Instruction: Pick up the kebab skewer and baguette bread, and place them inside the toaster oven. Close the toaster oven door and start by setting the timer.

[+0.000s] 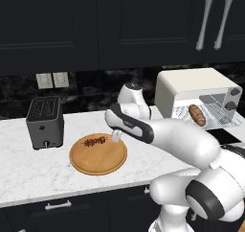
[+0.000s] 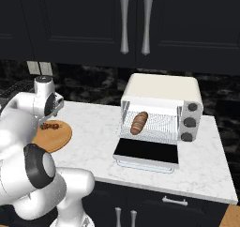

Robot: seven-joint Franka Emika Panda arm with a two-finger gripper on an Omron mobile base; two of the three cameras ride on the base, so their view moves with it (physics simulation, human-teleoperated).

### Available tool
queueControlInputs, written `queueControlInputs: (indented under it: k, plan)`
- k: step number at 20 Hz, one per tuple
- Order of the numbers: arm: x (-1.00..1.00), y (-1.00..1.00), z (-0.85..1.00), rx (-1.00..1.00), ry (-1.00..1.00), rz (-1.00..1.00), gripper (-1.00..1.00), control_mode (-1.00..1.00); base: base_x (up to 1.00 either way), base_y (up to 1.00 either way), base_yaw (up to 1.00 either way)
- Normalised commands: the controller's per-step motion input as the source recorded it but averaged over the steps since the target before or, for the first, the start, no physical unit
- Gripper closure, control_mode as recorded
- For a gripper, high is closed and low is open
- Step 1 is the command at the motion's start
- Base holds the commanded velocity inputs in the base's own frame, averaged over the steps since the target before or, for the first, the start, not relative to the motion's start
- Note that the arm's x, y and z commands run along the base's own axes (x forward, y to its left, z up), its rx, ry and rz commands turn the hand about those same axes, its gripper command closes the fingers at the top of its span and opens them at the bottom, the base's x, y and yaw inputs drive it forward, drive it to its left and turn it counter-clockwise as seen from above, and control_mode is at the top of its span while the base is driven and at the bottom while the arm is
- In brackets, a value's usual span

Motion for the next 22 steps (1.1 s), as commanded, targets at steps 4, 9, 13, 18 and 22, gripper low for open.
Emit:
queueControlInputs:
  k: [4,9,13,18,22]
  plan:
    - [0.04,0.24,-0.14,-0.12,0.0,0.25,-1.0,-1.0,0.0,0.0,0.0]
    - [0.02,0.16,-0.1,-0.22,0.0,0.08,-1.0,-1.0,0.0,0.0,0.0]
    - [0.19,0.01,-0.17,-0.16,0.0,0.03,-1.0,-1.0,0.0,0.0,0.0]
    - [0.42,0.0,-0.24,-0.01,0.01,0.02,-1.0,-1.0,0.0,0.0,0.0]
    - [0.34,0.13,-0.23,0.0,0.0,0.02,-1.0,-1.0,0.0,0.0,0.0]
